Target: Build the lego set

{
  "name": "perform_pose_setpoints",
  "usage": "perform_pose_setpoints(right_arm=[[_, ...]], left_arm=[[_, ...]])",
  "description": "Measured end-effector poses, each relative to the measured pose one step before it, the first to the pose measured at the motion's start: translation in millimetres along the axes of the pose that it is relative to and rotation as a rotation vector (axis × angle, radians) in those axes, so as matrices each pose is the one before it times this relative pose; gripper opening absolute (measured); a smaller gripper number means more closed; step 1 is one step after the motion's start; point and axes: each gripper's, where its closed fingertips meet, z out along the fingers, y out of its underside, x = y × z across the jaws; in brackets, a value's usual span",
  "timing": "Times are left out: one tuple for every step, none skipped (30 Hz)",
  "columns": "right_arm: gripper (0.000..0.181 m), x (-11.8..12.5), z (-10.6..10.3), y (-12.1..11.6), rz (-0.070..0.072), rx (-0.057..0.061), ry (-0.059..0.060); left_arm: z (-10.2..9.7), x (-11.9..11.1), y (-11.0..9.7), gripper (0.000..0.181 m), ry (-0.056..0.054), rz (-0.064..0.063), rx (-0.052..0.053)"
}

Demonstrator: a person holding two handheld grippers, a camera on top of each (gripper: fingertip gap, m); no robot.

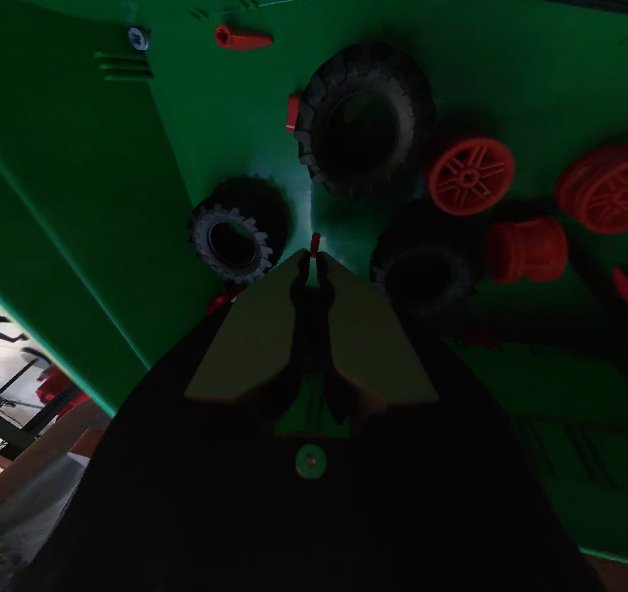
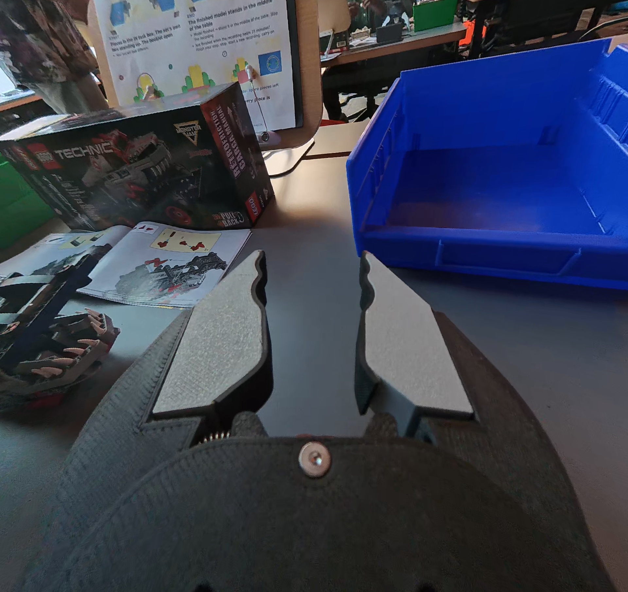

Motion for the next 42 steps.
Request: perform_pose_setpoints(right_arm=[[0.052, -0.76, -0.83, -1.19, 0.0034, 0.0086, -0.0063], [0.052, -0.95, -1.03, -1.38, 0.0037, 0.0102, -0.0080], [0.052, -0.98, -1.00, -1.64, 0.0043, 0.0108, -0.0092], [0.052, -1.02, -1.05, -1.61, 0.0048, 0.0112, -0.0096], [0.051, -1.16, -1.10, -1.86, 0.0047, 0.0121, -0.0108], [0.051, -1.35, -1.21, -1.92, 0.0045, 0.0125, -0.0118], [0.051, -1.27, -1.23, -1.86, 0.0041, 0.0128, -0.0108], [0.051, -1.17, -1.26, -1.90, 0.0039, 0.0130, -0.0094], [0.050, -1.09, -1.11, -1.86, 0.0050, 0.0120, -0.0096], [0.050, -1.36, -1.18, -1.83, 0.0057, 0.0122, -0.0116], [0.050, -1.59, -0.96, -1.95, 0.0062, 0.0124, -0.0143], [0.050, -1.74, -1.18, -1.93, 0.0076, 0.0120, -0.0151], [0.050, -1.47, -1.24, -2.24, 0.0087, 0.0151, -0.0137], [0.050, -1.26, -1.58, -2.61, 0.0102, 0.0181, -0.0116], [0.050, -1.02, -1.79, -2.80, 0.0106, 0.0183, -0.0092], [0.050, -1.14, -1.93, -2.91, 0.0078, 0.0188, -0.0084], [0.051, -2.16, -1.77, -3.07, 0.0027, 0.0190, -0.0126], [0.051, -3.16, -1.33, -2.34, -0.0017, 0.0141, -0.0161], [0.051, -3.79, -0.53, -0.95, -0.0022, 0.0045, -0.0172], [0.051, -4.33, -0.01, -0.39, -0.0073, -0.0012, -0.0165], [0.051, -4.55, 0.21, -0.18, -0.0172, -0.0015, -0.0119], [0.051, -4.12, 0.90, 0.47, -0.0234, -0.0053, -0.0068], [0.051, -4.04, 1.65, 1.68, -0.0219, -0.0126, -0.0061], [0.051, -4.03, 2.07, 2.41, -0.0171, -0.0173, -0.0092], [0.051, -4.12, 2.11, 2.14, -0.0148, -0.0153, -0.0109], [0.050, -3.41, 2.01, 1.59, -0.0133, -0.0114, -0.0080], [0.050, -2.45, 1.44, 1.25, -0.0111, -0.0092, -0.0049], [0.050, -2.05, 1.00, 0.88, -0.0089, -0.0068, -0.0038], [0.050, -1.61, 0.69, 0.72, -0.0063, -0.0045, -0.0036], [0.050, -1.16, 0.29, 0.50, -0.0032, -0.0038, -0.0027], [0.050, -0.49, 0.09, 0.33, -0.0003, -0.0020, -0.0017], [0.049, -0.43, -0.18, -0.09, 0.0015, 0.0006, -0.0021], [0.049, -0.25, -0.59, -0.30, 0.0020, 0.0020, -0.0007], [0.049, -0.07, -0.80, -0.79, 0.0007, 0.0042, 0.0016], [0.049, -0.05, -1.03, -0.91, -0.0006, 0.0058, 0.0018], [0.049, -0.06, -0.85, -0.54, 0.0000, 0.0039, 0.0018], [0.049, -0.19, -0.53, -0.15, 0.0000, 0.0013, 0.0011], [0.048, -0.09, -0.06, 0.19, -0.0007, -0.0010, 0.0012], [0.048, 0.17, 0.27, 0.42, -0.0015, -0.0026, 0.0021], [0.048, 0.12, 0.65, 0.49, -0.0018, -0.0030, 0.0017], [0.048, -0.09, 0.71, 0.74, -0.0005, -0.0043, -0.0004], [0.048, -0.21, 0.66, 0.71, -0.0005, -0.0047, -0.0005]], left_arm=[[-6.09, -1.08, 0.32, 0.000, -0.0129, -0.0120, 0.0028], [-7.47, -0.52, 0.63, 0.000, -0.0123, -0.0124, 0.0008], [-8.99, -0.32, -0.02, 0.000, -0.0152, -0.0110, 0.0027], [-10.70, -0.05, -1.29, 0.000, -0.0161, -0.0102, 0.0077], [-12.44, -0.38, -2.93, 0.000, -0.0231, -0.0109, 0.0122], [-13.91, -0.17, -5.62, 0.000, -0.0266, -0.0104, 0.0194], [-14.84, 0.79, -8.53, 0.000, -0.0265, -0.0086, 0.0269], [-14.59, 1.91, -10.62, 0.000, -0.0265, -0.0076, 0.0302], [-13.48, 3.77, -12.17, 0.000, -0.0220, -0.0071, 0.0319], [-11.58, 6.58, -12.88, 0.000, -0.0153, -0.0072, 0.0321], [-9.35, 9.51, -13.71, 0.000, -0.0113, -0.0079, 0.0348], [-7.13, 13.29, -15.23, 0.000, -0.0004, -0.0026, 0.0429], [-4.53, 15.40, -15.01, 0.000, 0.0037, 0.0051, 0.0397], [-2.39, 14.02, -13.92, 0.001, -0.0063, 0.0051, 0.0306], [-0.52, 13.95, -15.16, 0.001, -0.0022, -0.0050, 0.0351], [1.46, 16.64, -16.36, 0.000, 0.0181, -0.0141, 0.0415], [3.37, 14.92, -13.84, 0.000, 0.0088, -0.0082, 0.0266], [4.72, 11.39, -12.72, 0.000, -0.0130, -0.0049, 0.0201], [6.04, 14.02, -13.70, 0.000, 0.0057, -0.0129, 0.0298], [7.42, 15.29, -12.66, 0.000, 0.0189, -0.0187, 0.0293], [9.39, 13.83, -11.25, 0.000, 0.0139, -0.0224, 0.0262], [10.81, 14.39, -8.21, 0.000, 0.0198, -0.0164, 0.0127], [11.51, 12.91, -3.58, 0.000, 0.0153, -0.0036, -0.0119], [10.80, 9.04, -1.96, 0.000, -0.0016, 0.0016, -0.0184], [9.08, 8.72, -2.56, 0.000, 0.0067, -0.0007, -0.0139], [7.32, 7.74, -3.41, 0.000, 0.0124, -0.0022, -0.0045], [5.87, 6.09, -2.82, 0.000, 0.0104, 0.0018, -0.0048], [4.68, 4.18, -1.83, 0.000, 0.0067, 0.0050, -0.0090], [3.54, 2.90, -1.48, 0.000, 0.0056, -0.0008, -0.0098], [2.77, 2.96, -1.63, 0.000, 0.0101, -0.0044, -0.0086], [3.02, 3.83, -1.66, 0.000, 0.0151, 0.0030, -0.0073], [4.05, 4.09, 0.18, 0.000, 0.0169, 0.0060, -0.0173], [4.61, 2.67, 3.86, 0.000, 0.0117, 0.0003, -0.0377], [3.83, 0.59, 5.83, 0.000, 0.0010, -0.0029, -0.0443], [2.46, 0.48, 4.42, 0.000, 0.0014, -0.0028, -0.0266], [1.27, 1.85, 2.05, 0.000, 0.0123, -0.0082, -0.0039], [0.72, 3.02, 0.69, 0.000, 0.0234, -0.0148, 0.0070], [0.88, 3.12, 0.77, 0.000, 0.0265, -0.0170, 0.0053], [1.28, 1.37, 1.15, 0.000, 0.0147, -0.0125, -0.0017], [1.60, -1.18, 0.44, 0.000, -0.0007, -0.0152, -0.0005], [1.81, 1.44, -0.70, 0.000, 0.0195, -0.0247, 0.0045], [1.73, 6.88, -0.78, 0.000, 0.0553, -0.0254, 0.0065]])
